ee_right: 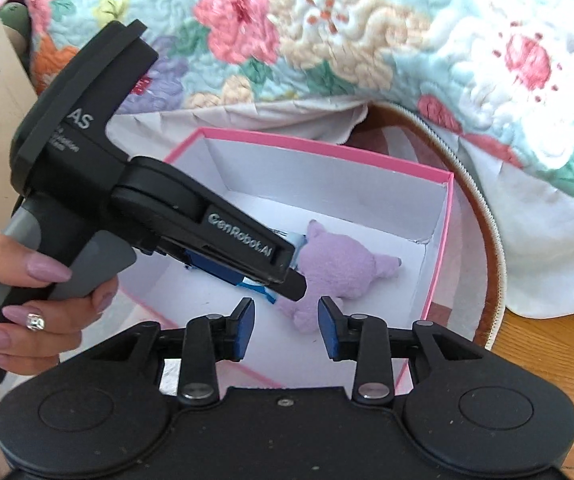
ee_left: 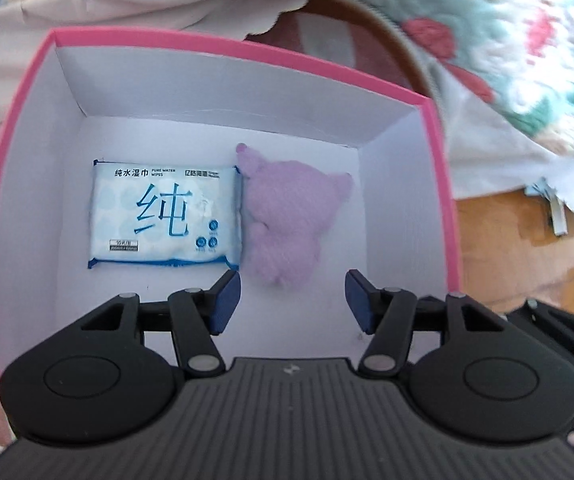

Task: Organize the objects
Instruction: 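Open both tools and withdraw them up out of the pink box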

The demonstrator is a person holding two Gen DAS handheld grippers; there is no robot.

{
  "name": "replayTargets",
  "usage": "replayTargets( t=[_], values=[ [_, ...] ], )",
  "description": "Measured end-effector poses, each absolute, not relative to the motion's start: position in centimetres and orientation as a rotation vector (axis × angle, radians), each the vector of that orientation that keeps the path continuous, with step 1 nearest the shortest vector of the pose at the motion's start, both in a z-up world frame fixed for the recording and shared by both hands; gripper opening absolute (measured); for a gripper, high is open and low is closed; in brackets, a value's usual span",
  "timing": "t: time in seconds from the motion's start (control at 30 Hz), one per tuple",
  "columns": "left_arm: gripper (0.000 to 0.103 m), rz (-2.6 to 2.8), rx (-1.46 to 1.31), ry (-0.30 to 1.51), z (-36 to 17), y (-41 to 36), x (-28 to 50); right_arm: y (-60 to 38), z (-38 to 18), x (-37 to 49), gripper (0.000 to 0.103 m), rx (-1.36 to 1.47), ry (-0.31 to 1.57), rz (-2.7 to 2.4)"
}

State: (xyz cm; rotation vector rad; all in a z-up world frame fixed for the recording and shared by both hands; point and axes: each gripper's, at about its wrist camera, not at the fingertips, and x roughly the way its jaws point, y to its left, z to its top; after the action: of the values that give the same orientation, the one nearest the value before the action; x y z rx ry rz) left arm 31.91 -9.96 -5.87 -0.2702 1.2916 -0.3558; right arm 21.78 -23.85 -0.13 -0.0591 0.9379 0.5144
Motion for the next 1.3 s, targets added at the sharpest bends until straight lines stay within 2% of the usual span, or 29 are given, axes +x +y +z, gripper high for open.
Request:
replayTargets(
  t=[0.57, 0.73, 0.8, 0.93, 1.3],
  values=[
    [0.059, -0.363, -0.122, 1.25, 2.4, -7.0, 23.0, -22.3, 4.5, 17.4, 0.044, -0.103, 0.934, 0.504],
    [0.063, -0.38, -0.097, 1.202, 5.2, -5.3, 20.1, -22.1, 5.5, 15.9, 0.047, -0.102, 0.92, 0.506],
    [0.064, -0.378, -0.076, 1.193, 5.8, -4.8, 19.0, -22.0, 5.8, 15.3, 0.052, -0.104, 0.92, 0.5],
    [0.072, -0.325, -0.014, 1.148, 6.5, -4.0, 17.2, -21.8, 6.6, 14.0, 0.052, -0.116, 0.908, 0.504],
    [0.073, -0.352, -0.016, 1.158, 7.0, -2.1, 13.7, -21.0, 7.5, 11.4, 0.063, -0.193, 0.934, 0.522]
  ],
)
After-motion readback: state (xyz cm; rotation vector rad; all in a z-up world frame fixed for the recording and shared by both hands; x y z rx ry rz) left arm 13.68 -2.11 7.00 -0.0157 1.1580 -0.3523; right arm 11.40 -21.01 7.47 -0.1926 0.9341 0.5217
